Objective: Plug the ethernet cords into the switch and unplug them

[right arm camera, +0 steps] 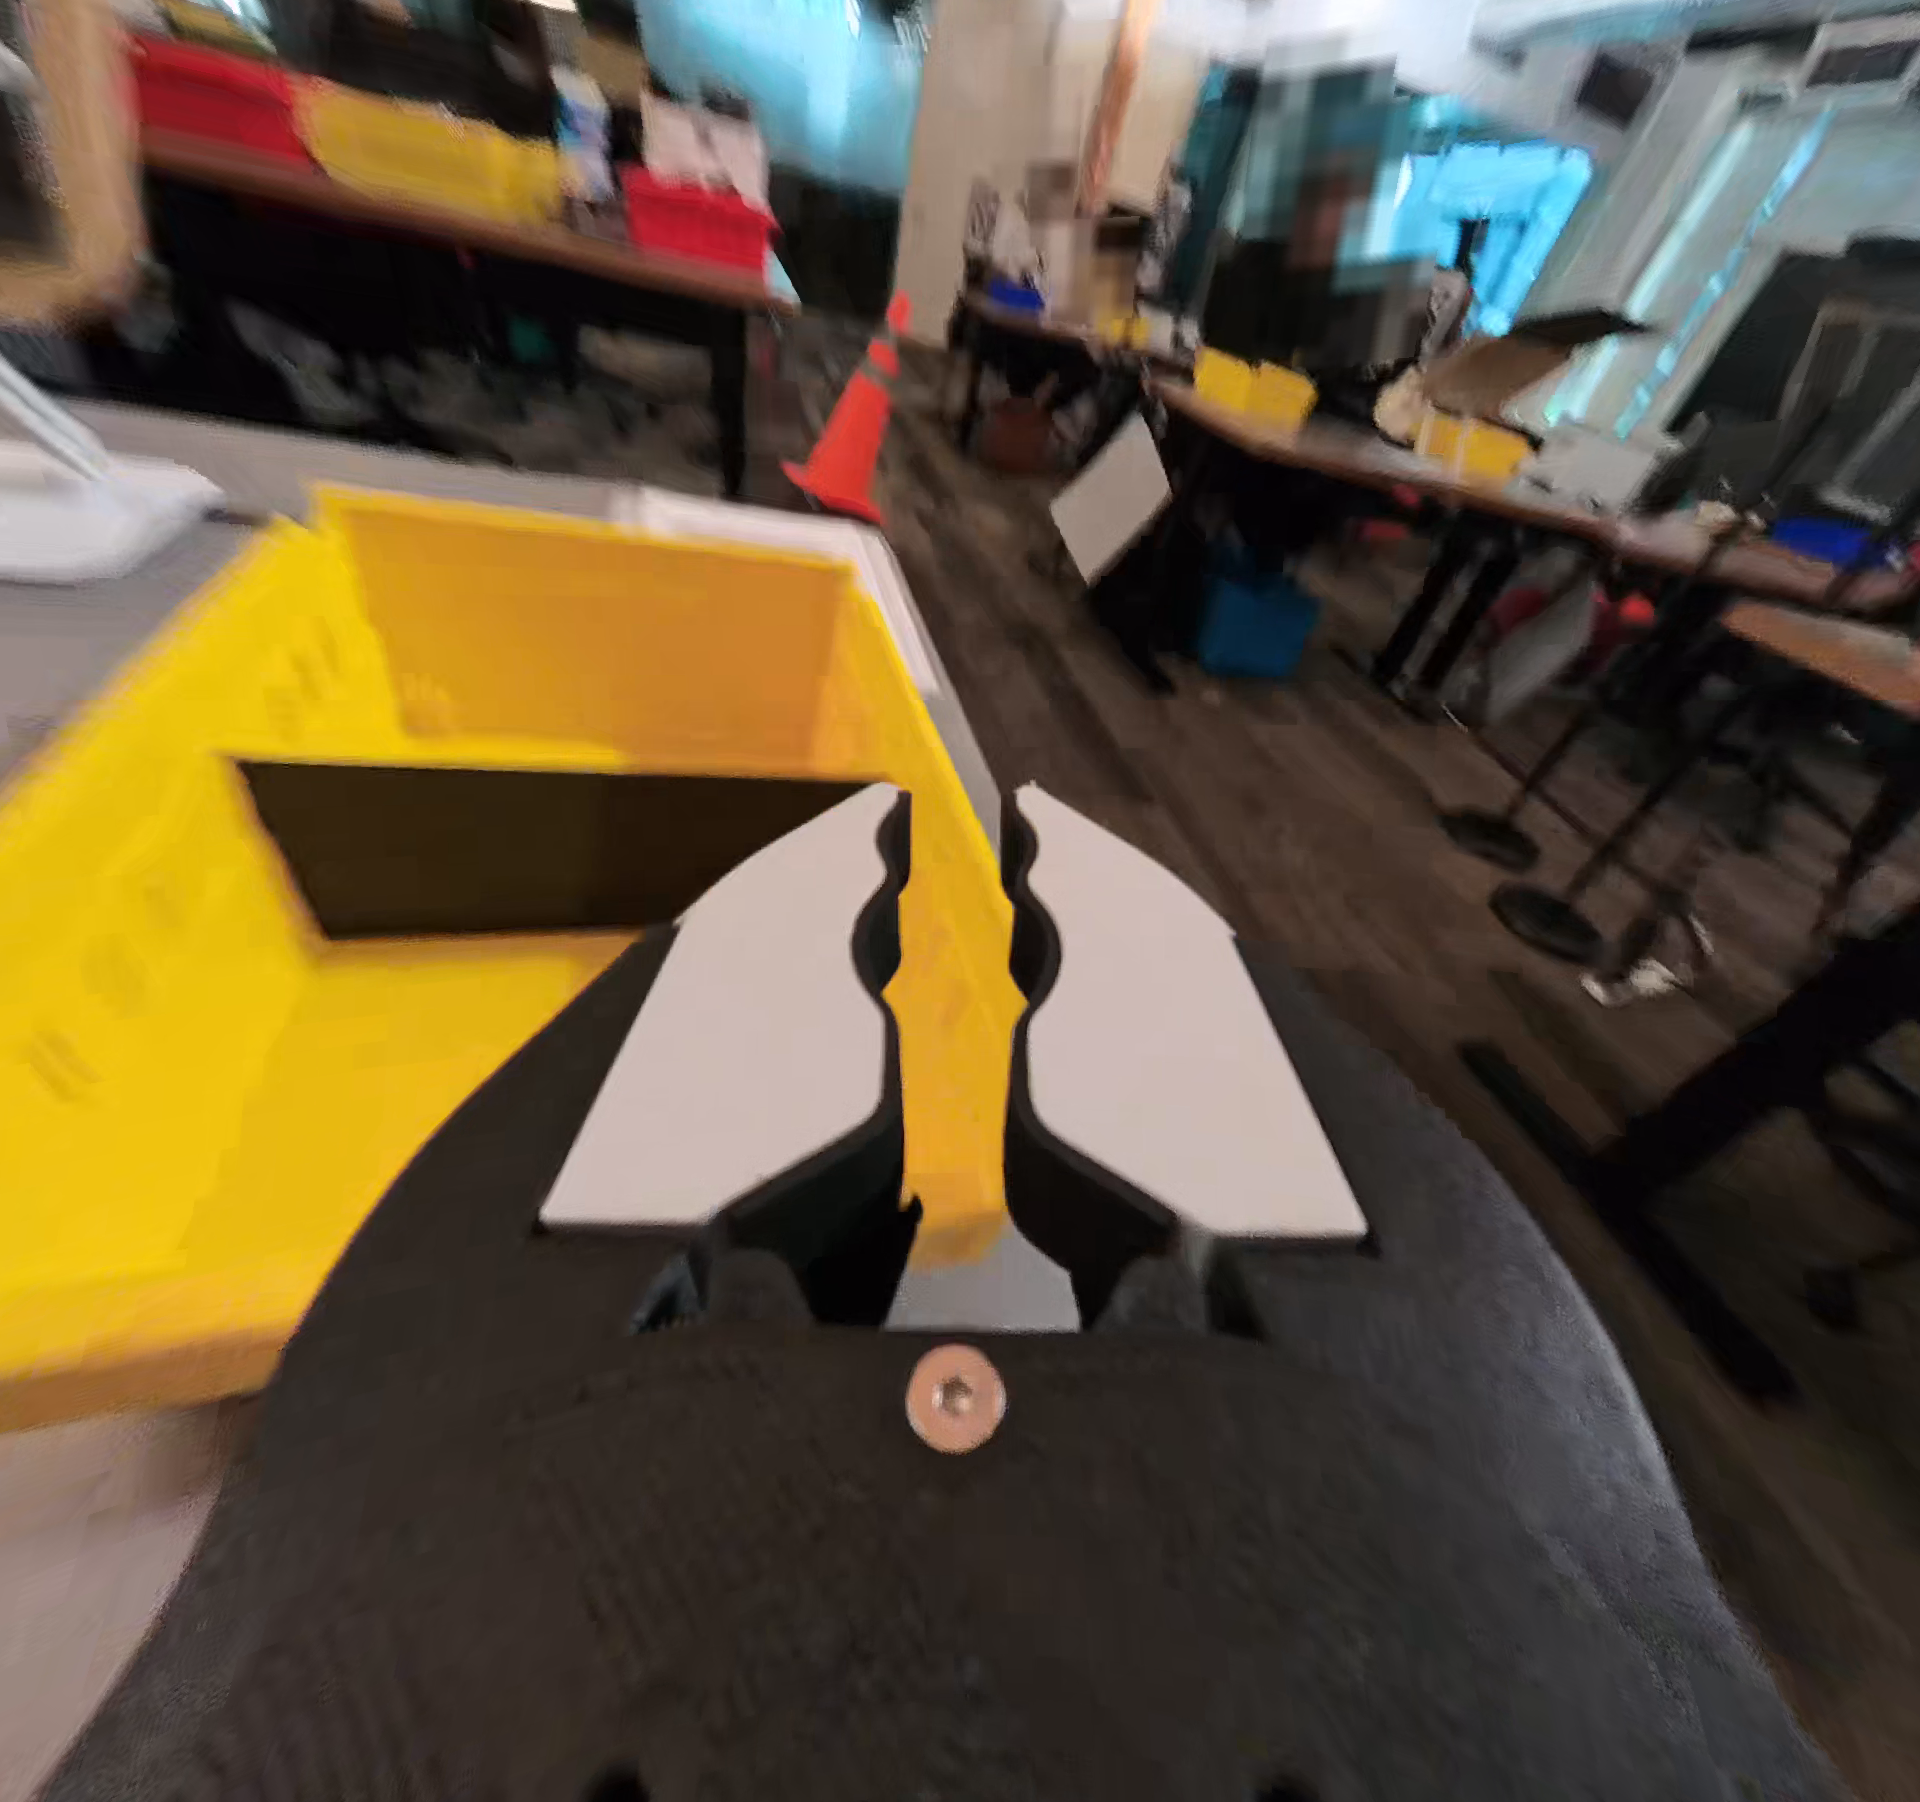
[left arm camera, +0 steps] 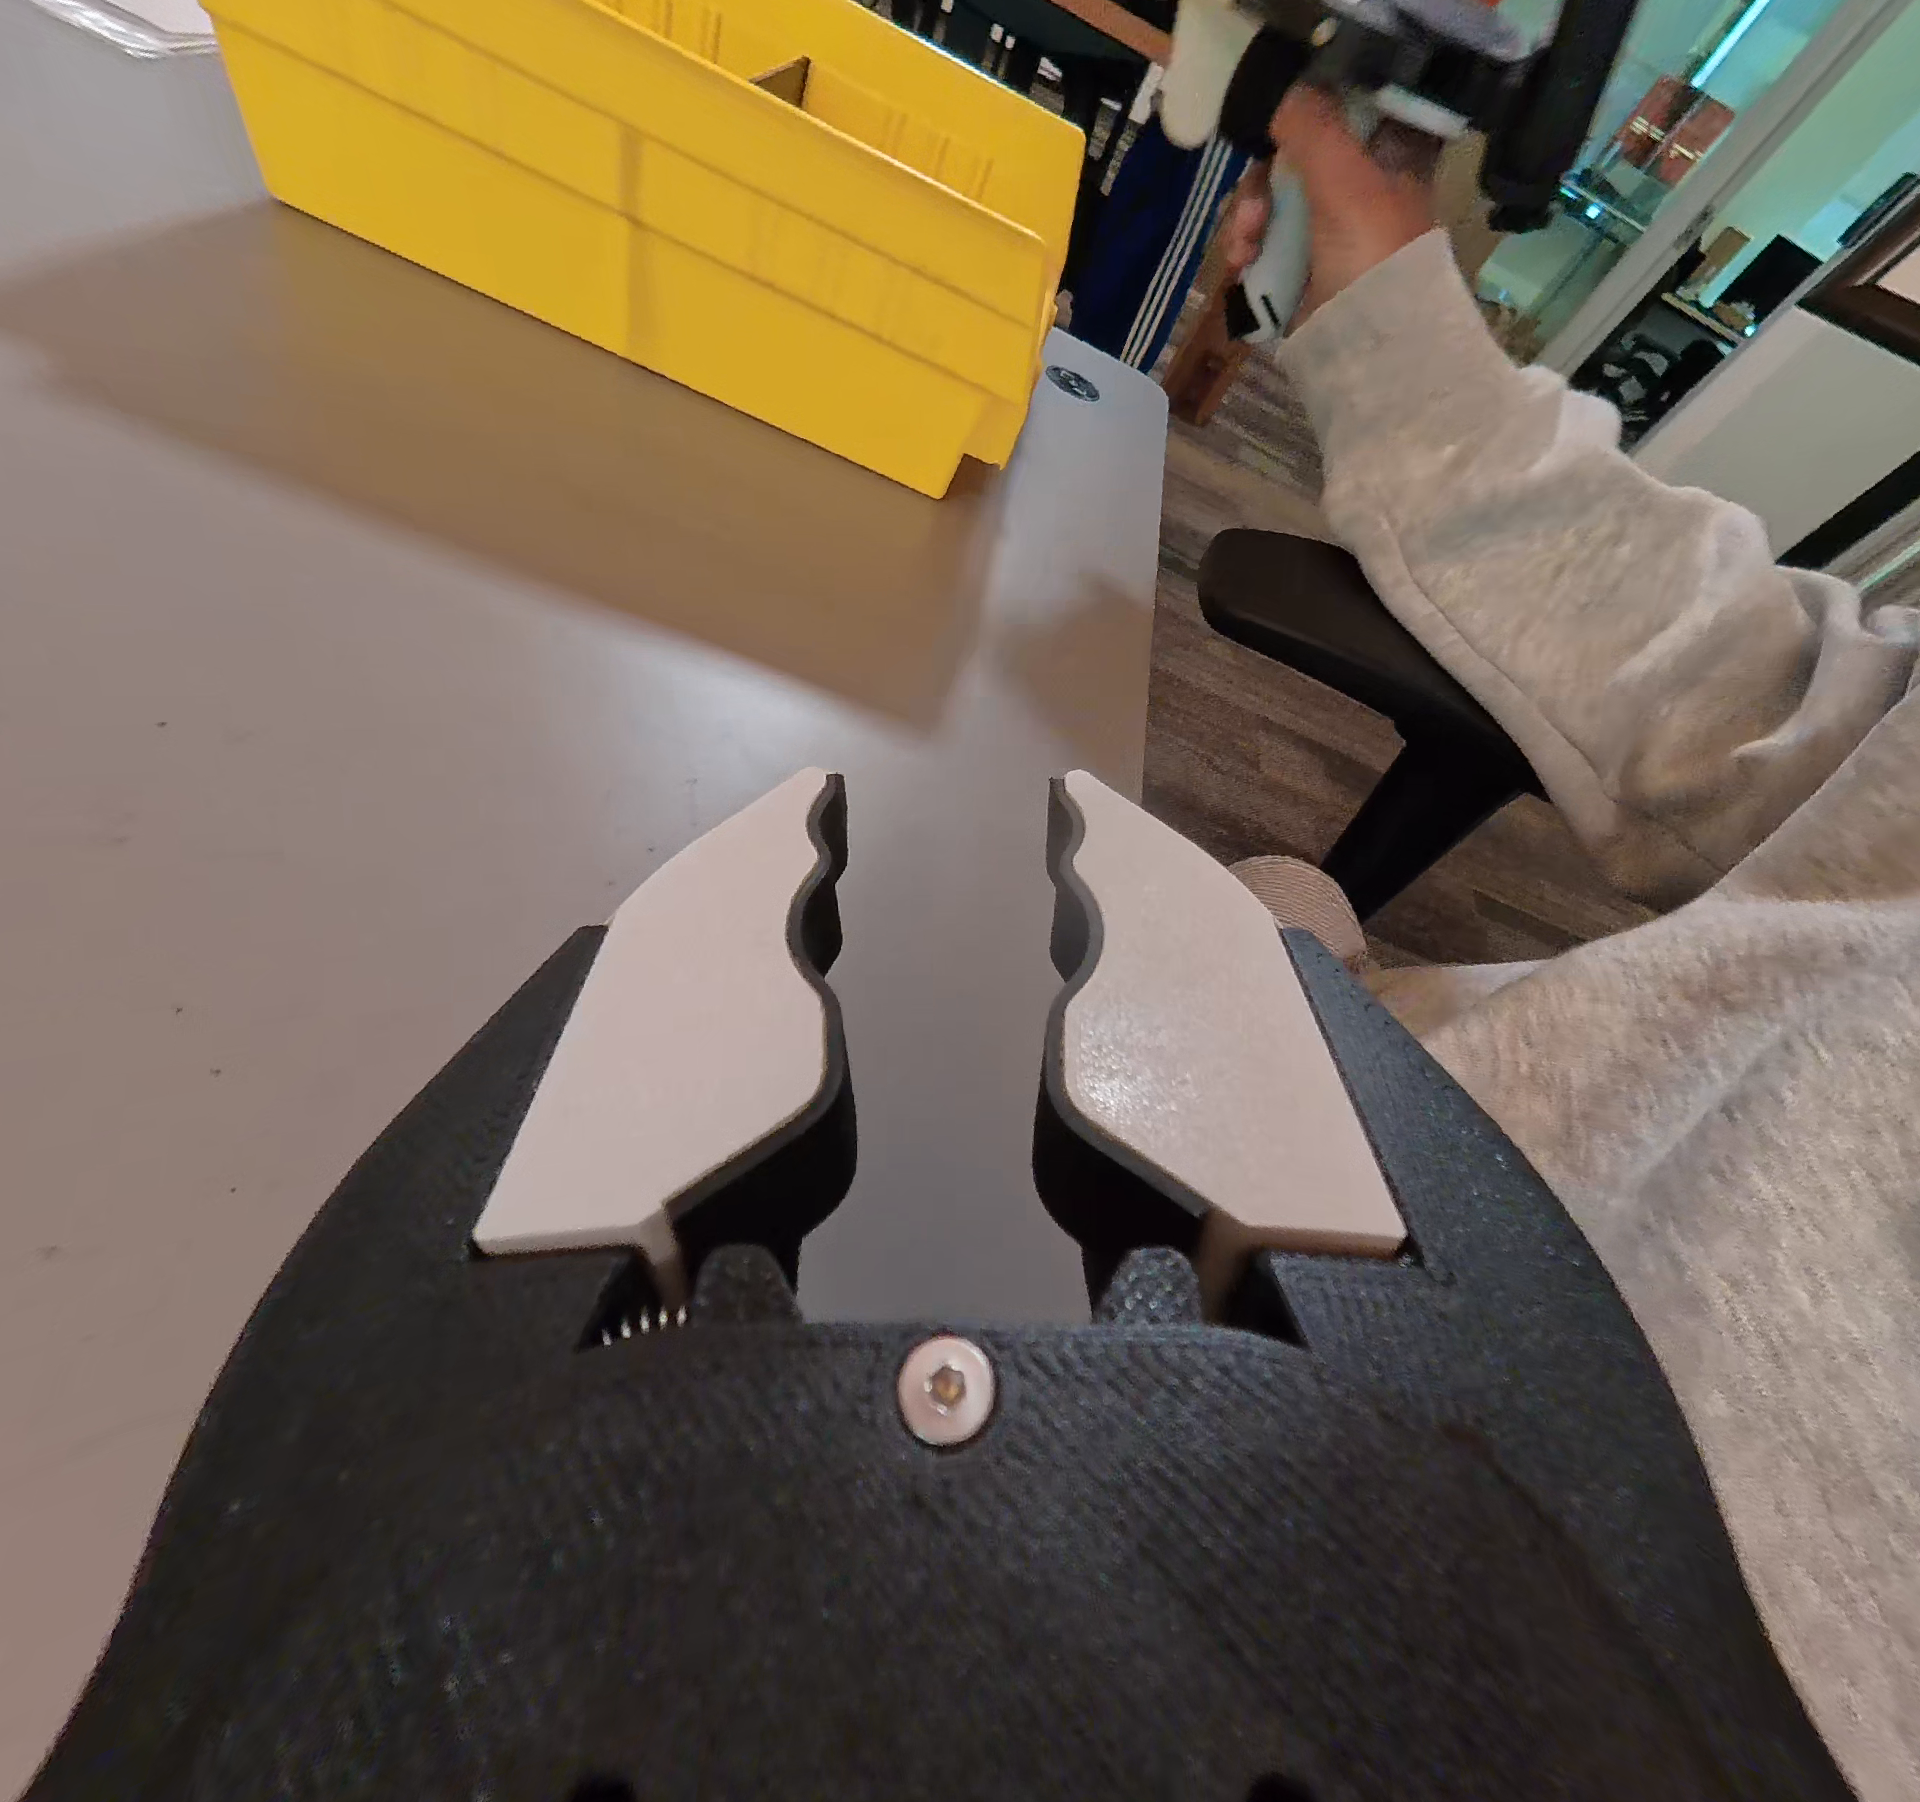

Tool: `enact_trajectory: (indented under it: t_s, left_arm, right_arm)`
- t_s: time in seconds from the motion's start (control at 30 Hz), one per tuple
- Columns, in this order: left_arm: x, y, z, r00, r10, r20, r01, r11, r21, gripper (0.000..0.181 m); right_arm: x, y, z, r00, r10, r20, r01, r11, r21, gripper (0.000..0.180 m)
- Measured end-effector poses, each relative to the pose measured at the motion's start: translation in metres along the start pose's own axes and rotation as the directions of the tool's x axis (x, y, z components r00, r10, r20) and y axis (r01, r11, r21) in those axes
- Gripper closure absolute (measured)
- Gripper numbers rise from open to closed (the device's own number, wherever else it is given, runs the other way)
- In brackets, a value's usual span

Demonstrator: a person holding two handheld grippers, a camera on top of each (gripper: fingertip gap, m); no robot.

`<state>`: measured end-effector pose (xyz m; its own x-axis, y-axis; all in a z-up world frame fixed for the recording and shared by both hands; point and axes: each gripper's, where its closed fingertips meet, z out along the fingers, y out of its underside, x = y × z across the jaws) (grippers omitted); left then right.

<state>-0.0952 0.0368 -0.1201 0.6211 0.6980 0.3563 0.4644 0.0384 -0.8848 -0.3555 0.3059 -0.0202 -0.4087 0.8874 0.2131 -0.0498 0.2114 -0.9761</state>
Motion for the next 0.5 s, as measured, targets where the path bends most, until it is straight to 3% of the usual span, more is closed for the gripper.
enact_trajectory:
  t_s: [0.17,0.27,0.37,0.43,0.5]
  left_arm:
    - [-0.008,-0.002,-0.002,1.000,0.011,0.026,-0.011,1.000,0.011,0.143]
    - [-0.016,-0.015,-0.013,0.997,0.033,0.073,-0.038,0.997,0.071,0.148]
    - [-0.027,-0.045,-0.040,0.983,0.087,0.164,-0.113,0.981,0.155,0.149]
    - [-0.047,-0.069,-0.079,0.936,0.162,0.311,-0.207,0.971,0.118,0.153]
    - [-0.073,-0.092,-0.139,0.837,0.240,0.492,-0.281,0.960,0.011,0.157]
  right_arm:
    - [-0.110,-0.089,-0.041,0.913,0.103,0.395,-0.234,0.926,0.298,0.176]
    - [-0.182,-0.104,-0.059,0.770,0.160,0.618,-0.380,0.892,0.244,0.177]
    - [-0.242,-0.102,-0.076,0.611,0.172,0.772,-0.414,0.901,0.127,0.175]
    - [-0.263,-0.099,-0.084,0.563,0.154,0.812,-0.395,0.913,0.100,0.174]
    - [-0.271,-0.096,-0.087,0.543,0.145,0.827,-0.386,0.918,0.093,0.175]
